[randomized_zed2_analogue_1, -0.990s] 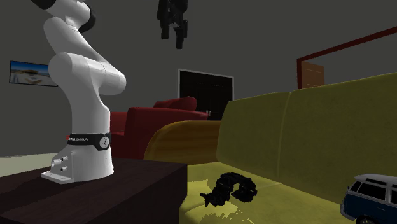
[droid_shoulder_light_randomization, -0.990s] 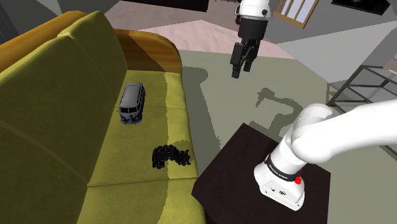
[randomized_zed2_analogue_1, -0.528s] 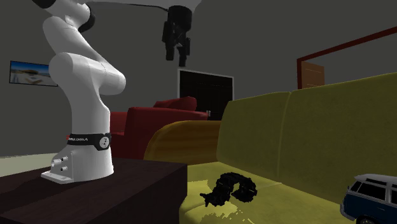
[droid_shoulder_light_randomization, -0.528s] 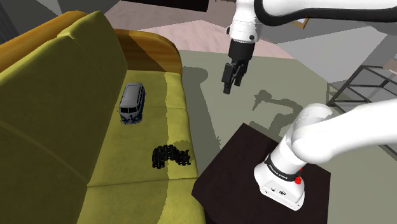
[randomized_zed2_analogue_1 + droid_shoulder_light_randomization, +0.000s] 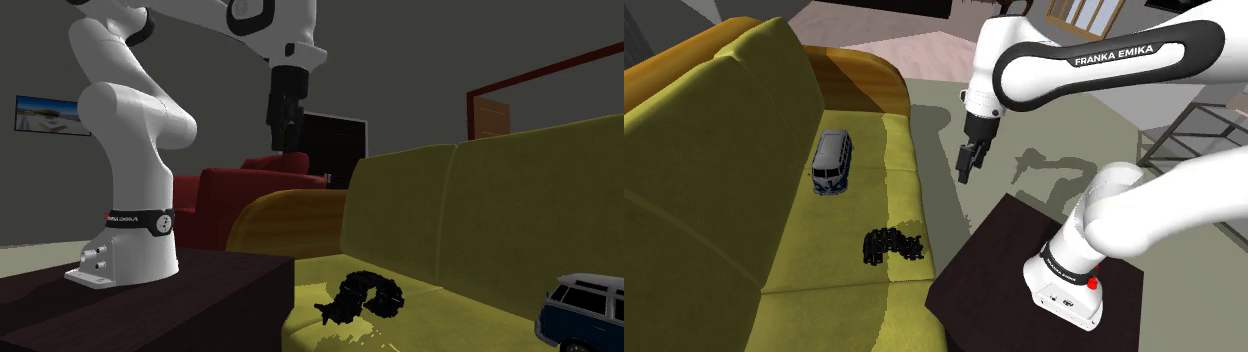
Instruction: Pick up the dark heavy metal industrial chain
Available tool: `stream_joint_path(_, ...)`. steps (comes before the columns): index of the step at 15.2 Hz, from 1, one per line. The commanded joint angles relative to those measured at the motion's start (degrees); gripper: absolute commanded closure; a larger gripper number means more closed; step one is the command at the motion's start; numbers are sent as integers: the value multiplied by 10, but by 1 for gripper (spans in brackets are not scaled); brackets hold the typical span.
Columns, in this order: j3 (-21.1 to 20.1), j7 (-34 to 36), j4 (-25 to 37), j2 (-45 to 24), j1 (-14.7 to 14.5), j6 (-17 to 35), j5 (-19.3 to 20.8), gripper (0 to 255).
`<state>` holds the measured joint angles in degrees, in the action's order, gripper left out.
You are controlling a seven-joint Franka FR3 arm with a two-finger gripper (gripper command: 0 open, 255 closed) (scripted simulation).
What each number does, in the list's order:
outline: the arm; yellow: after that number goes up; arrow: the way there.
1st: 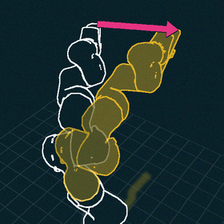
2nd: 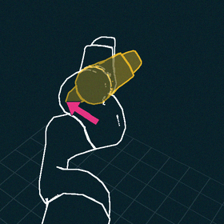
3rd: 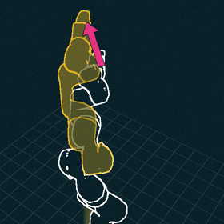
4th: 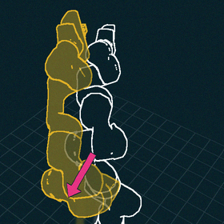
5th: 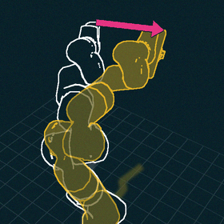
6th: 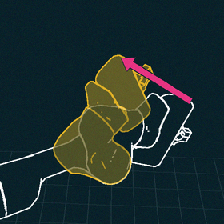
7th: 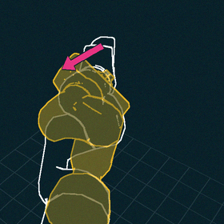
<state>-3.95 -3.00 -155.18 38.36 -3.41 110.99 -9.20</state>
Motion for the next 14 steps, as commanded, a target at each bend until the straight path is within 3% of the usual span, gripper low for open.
stream_joint_path(1,-9,-5,-22,-30,-10,57,-11,0)
stream_joint_path(7,-22,-37,-66,-141,-32,220,-38,0)
stream_joint_path(14,-32,-92,-66,-328,-65,416,-88,0)
